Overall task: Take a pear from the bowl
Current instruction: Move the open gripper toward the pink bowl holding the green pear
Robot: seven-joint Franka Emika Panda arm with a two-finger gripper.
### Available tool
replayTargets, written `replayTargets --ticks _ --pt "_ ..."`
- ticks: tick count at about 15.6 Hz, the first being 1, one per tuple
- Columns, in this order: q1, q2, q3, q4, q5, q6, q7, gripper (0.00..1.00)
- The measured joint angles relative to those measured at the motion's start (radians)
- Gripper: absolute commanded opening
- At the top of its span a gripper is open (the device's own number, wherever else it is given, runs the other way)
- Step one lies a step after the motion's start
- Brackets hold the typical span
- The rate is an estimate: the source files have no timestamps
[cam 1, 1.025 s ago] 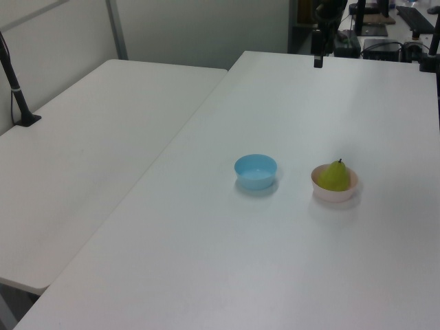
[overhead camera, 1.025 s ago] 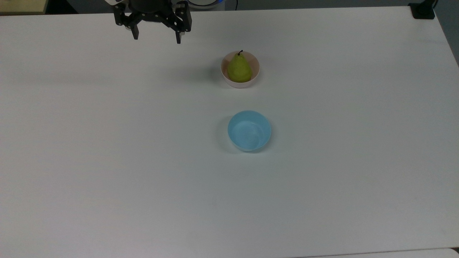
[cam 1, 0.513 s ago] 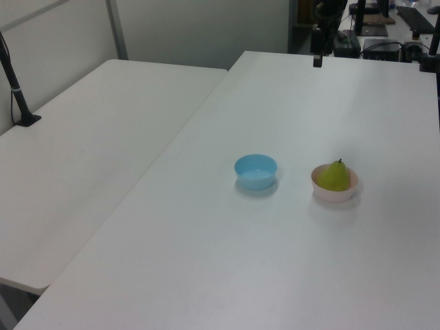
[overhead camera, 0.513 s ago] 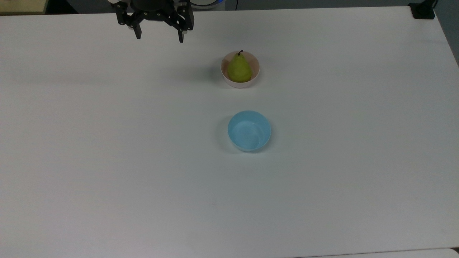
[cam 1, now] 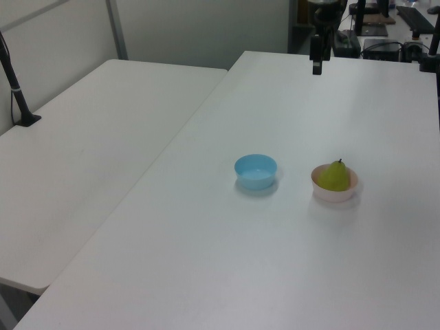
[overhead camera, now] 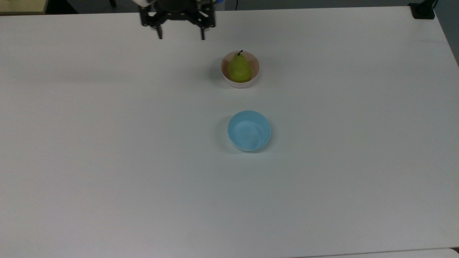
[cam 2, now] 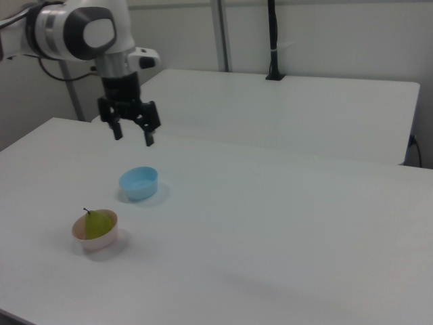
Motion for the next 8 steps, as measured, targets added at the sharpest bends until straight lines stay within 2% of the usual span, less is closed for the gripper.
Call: replayTargets --ticks 4,8 --pt "0.118 0.003 -0.001 -0.009 0.002 -0.059 0.000 1.00" --pt "0.204 0.035 0.002 -0.079 0.002 -0.070 -0.016 1.00"
